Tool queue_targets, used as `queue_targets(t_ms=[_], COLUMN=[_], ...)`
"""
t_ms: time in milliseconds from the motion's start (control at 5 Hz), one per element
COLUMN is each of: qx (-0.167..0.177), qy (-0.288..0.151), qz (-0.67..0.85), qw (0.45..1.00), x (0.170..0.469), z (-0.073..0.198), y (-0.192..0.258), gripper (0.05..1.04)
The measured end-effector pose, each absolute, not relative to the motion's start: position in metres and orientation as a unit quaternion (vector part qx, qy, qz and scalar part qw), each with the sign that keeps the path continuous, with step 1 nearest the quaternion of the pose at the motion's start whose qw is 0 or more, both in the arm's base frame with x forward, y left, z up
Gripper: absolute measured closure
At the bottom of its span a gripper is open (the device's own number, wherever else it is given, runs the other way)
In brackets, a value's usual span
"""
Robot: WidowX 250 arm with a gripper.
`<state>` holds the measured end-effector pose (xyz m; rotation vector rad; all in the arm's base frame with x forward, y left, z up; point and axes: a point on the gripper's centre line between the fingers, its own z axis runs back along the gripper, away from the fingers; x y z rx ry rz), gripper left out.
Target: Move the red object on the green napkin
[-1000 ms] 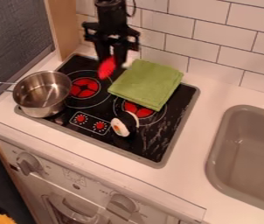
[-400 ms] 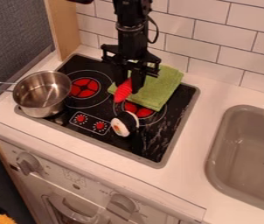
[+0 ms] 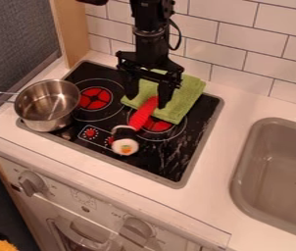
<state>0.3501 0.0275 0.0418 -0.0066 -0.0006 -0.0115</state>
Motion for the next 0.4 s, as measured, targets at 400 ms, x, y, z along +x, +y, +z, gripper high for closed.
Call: queue_targets(t_ms=[400], qx=[-0.002], qy=[-0.025], qz=[-0.019], qw=[1.000], x=[0.3474], z=[0.0625], y=[0.0195], gripper=[0.083])
